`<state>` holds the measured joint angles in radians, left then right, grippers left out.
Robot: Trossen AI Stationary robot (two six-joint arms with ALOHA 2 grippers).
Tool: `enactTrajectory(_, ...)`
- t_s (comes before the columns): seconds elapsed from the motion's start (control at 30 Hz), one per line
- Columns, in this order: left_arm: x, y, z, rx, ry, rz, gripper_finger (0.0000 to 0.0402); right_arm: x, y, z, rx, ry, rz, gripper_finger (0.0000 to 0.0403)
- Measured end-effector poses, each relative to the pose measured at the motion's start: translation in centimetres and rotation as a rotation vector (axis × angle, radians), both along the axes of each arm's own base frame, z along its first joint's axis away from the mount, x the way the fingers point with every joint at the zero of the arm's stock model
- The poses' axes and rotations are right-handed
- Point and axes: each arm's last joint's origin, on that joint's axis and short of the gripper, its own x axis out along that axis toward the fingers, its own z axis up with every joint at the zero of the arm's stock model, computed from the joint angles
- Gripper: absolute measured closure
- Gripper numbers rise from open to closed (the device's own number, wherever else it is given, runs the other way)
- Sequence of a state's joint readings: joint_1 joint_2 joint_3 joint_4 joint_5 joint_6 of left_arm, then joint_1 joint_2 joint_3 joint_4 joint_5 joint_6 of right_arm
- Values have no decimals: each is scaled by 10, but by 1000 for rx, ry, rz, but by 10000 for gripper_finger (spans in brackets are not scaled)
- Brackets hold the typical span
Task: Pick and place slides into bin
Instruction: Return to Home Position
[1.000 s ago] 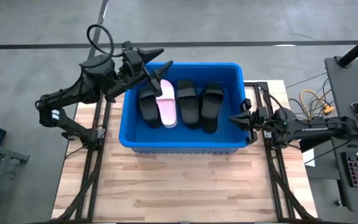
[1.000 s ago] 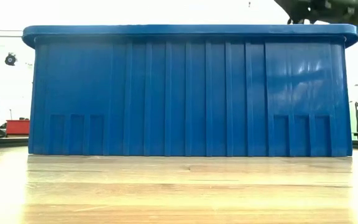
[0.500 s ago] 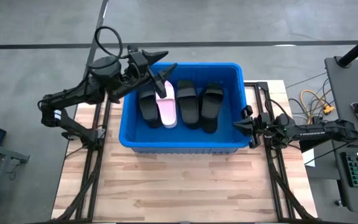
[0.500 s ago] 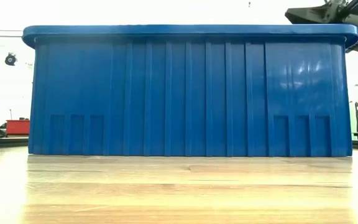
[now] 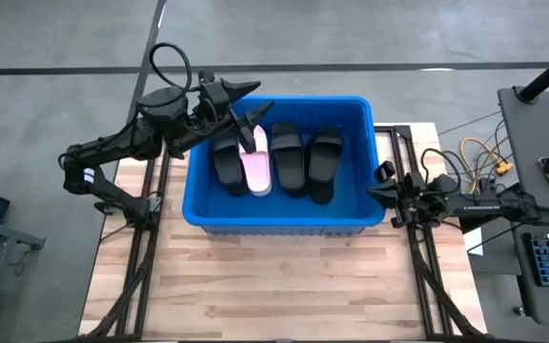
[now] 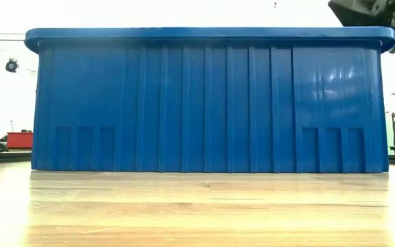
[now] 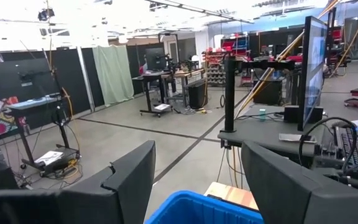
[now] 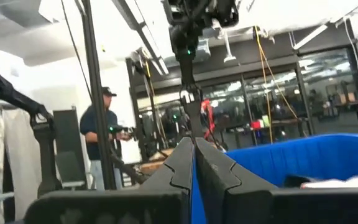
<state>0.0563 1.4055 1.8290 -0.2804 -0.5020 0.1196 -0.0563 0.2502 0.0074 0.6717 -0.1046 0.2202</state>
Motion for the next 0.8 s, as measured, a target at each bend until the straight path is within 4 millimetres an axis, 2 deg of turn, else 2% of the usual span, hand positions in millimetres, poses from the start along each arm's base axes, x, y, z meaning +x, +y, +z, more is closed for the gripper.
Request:
enactTrajectory(0.17,0,0,-1,3,9,-15,179,-6,-1,-7,20,85,-33,394)
enactTrajectory(0.33,1,-1,-2,41,40,-27,179,-14,-1,-8,17,62,-54,394)
enactTrajectory(0.53,0,-2,-1,47,41,-65,179,-11,1,-14,16,163,-39,394)
enactTrajectory(0.8,-5,-3,-2,47,71,-99,181,-10,2,-17,-79,174,-61,394)
